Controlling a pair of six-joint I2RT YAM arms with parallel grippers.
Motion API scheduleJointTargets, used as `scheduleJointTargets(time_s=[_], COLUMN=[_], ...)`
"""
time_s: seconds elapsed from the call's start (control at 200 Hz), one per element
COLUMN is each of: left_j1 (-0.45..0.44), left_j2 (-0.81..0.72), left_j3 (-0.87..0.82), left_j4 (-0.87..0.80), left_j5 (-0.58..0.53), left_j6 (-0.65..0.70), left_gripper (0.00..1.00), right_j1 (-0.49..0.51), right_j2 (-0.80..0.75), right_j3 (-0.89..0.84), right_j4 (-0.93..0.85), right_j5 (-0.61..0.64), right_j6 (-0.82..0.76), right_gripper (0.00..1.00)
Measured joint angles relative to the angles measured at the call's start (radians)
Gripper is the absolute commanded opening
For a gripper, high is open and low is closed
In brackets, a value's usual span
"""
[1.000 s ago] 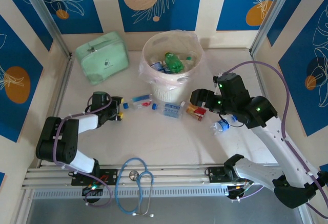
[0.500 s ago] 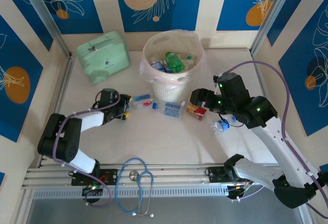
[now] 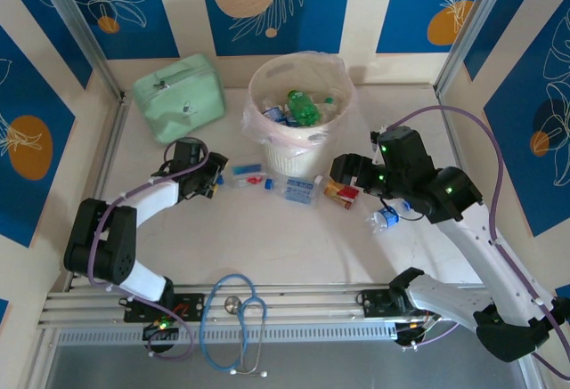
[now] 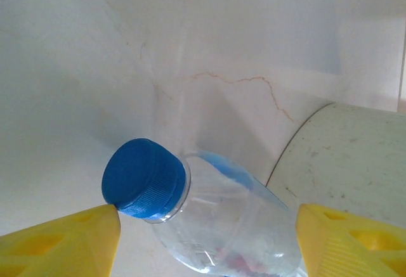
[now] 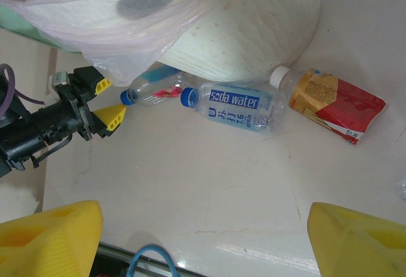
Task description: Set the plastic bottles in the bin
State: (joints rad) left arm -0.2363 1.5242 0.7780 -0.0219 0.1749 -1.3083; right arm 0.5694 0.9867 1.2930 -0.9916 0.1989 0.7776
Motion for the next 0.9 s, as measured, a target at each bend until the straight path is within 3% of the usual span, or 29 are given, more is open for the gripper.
scheduleJointTargets(time_s=[0.38, 0.9], left_j1=[0.0, 0.0], left_j2=[0.04, 0.152], left_j3=[-0.03, 0.049], left_j4=[0.051, 0.033], left_j5=[0.0, -0.024], left_j6=[-0.127, -0.15], left_gripper=[0.7, 0.54], right_j1=[-0.001, -0.011], right_j2=[0.0, 0.0], right_j3=[0.0, 0.0], right_j4=[0.0, -0.004], right_j5=[0.0, 0.0], right_j6=[-0.003, -0.004], right_gripper=[0.84, 0.84])
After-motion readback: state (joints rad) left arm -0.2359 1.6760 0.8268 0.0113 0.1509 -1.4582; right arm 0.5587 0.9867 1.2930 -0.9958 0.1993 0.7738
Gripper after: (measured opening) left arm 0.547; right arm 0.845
